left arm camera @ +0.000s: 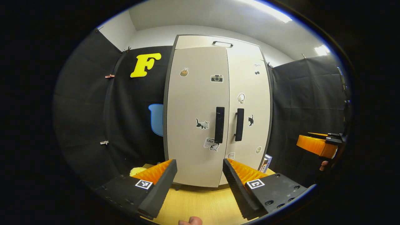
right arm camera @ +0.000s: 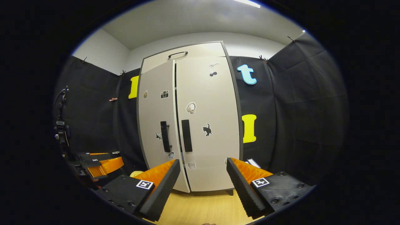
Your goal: Grab one shoe with the right hand and put it into the shoe cabinet, grab the other shoe with the left hand and put it into the shoe cabinet; then close the right door with the right hand and the left door with the left hand.
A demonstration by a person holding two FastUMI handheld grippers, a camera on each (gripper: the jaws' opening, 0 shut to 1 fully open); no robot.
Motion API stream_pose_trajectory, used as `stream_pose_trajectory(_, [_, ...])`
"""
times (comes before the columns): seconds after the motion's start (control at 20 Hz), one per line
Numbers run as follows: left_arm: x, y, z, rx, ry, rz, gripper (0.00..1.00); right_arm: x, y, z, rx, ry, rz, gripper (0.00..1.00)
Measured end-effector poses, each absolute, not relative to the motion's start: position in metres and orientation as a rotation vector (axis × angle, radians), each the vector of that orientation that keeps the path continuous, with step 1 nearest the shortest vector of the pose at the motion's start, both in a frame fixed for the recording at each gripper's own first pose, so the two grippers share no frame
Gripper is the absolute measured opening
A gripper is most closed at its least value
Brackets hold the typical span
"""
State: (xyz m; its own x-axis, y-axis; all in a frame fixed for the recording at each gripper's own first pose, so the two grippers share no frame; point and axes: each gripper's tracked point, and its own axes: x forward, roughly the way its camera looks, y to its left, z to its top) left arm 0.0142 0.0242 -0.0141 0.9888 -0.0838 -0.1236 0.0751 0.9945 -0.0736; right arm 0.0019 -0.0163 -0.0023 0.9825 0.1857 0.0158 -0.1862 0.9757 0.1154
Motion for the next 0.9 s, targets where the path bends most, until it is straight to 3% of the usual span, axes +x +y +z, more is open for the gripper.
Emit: stream_pose_trajectory(0.9, [0.0164,0.0243,-0.0144,-0.063,0.126,-0.091,0.93,0.0025,-0.0105,-0.0081,0.111,0.001,0.197,0.98])
